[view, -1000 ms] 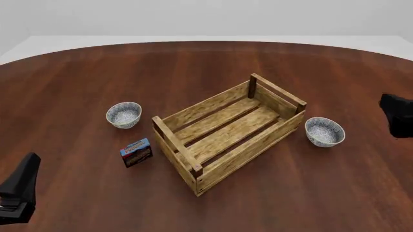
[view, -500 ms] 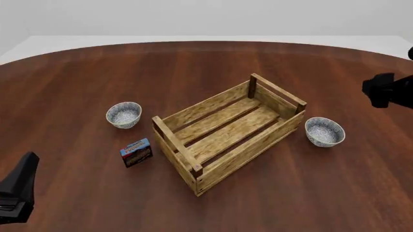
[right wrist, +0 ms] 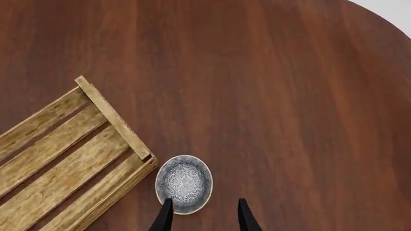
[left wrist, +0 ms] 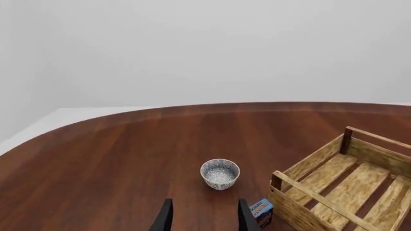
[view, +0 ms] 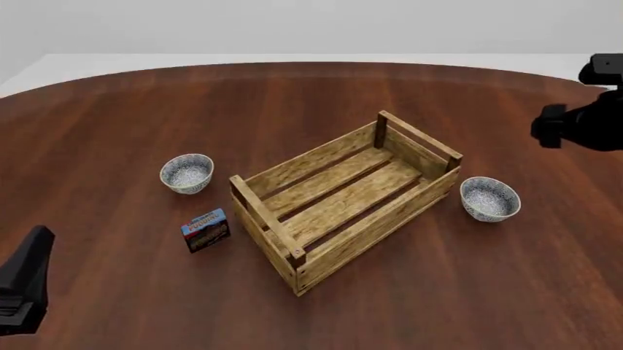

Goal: Stack the right bowl on the left bowl and place them in the tray.

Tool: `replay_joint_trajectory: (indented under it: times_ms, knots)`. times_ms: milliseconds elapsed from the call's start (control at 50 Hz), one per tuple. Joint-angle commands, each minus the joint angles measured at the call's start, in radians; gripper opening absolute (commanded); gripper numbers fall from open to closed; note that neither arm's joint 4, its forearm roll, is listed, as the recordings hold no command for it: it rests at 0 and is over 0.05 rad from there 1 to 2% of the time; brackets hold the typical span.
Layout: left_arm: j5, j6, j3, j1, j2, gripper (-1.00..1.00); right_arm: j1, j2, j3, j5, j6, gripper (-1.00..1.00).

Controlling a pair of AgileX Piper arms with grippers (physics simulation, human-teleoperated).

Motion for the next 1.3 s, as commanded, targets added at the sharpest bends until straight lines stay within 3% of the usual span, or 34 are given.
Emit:
replay_joint_trajectory:
  times_ms: [20,700,1300]
  knots:
    - [-0.004,-0.006,0.000,0.004,0.000,1.00,-0.042,0.146,-0.039,-0.044,0.012,1.00]
    - [-0.023,-0.013,0.021,-0.005,0.001,1.00,-0.065,0.434,0.043,-0.270,0.053,1.00]
    - [-0.013,-0.018,0.008,-0.004,0.000,1.00,-0.053,0.562,0.078,-0.367,0.058,1.00]
